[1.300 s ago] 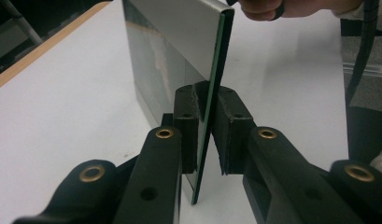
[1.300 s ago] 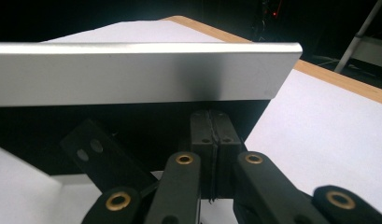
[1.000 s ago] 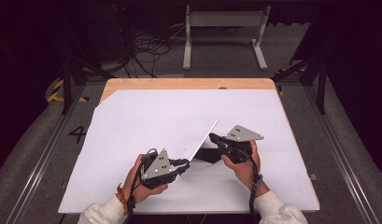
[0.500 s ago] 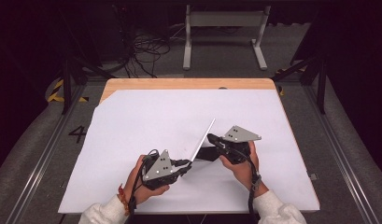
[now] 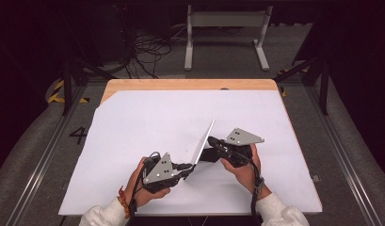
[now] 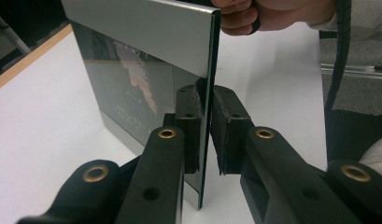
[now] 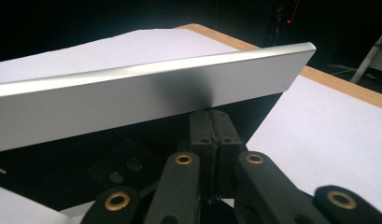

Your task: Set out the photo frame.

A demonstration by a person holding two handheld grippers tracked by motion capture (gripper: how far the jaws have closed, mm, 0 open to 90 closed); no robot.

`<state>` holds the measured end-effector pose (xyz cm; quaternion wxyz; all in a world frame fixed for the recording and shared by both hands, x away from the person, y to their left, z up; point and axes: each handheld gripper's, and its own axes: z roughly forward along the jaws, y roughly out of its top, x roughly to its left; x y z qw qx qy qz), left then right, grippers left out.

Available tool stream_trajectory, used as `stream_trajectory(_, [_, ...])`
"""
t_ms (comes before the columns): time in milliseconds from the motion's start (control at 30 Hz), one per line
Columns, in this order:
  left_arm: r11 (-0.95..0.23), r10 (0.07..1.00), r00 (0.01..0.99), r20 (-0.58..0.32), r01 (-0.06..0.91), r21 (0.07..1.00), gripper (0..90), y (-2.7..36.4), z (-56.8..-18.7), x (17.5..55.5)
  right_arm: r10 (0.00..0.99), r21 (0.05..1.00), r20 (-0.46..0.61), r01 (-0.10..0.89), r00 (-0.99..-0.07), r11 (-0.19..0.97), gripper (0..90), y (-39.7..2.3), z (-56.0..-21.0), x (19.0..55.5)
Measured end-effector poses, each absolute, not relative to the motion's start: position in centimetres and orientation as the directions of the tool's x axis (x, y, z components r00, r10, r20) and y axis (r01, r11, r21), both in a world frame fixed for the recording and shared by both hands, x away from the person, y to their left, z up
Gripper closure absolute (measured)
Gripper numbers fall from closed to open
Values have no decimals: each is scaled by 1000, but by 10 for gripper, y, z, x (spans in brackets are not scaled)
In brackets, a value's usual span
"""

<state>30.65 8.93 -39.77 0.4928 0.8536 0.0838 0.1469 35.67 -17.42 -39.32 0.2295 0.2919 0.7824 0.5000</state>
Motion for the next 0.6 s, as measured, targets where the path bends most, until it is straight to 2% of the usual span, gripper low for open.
stream_trajectory(600, [-510, 286, 940, 184, -14, 860, 827, 76, -405, 307, 663, 915, -82, 207, -744, 346, 900, -161, -395, 355])
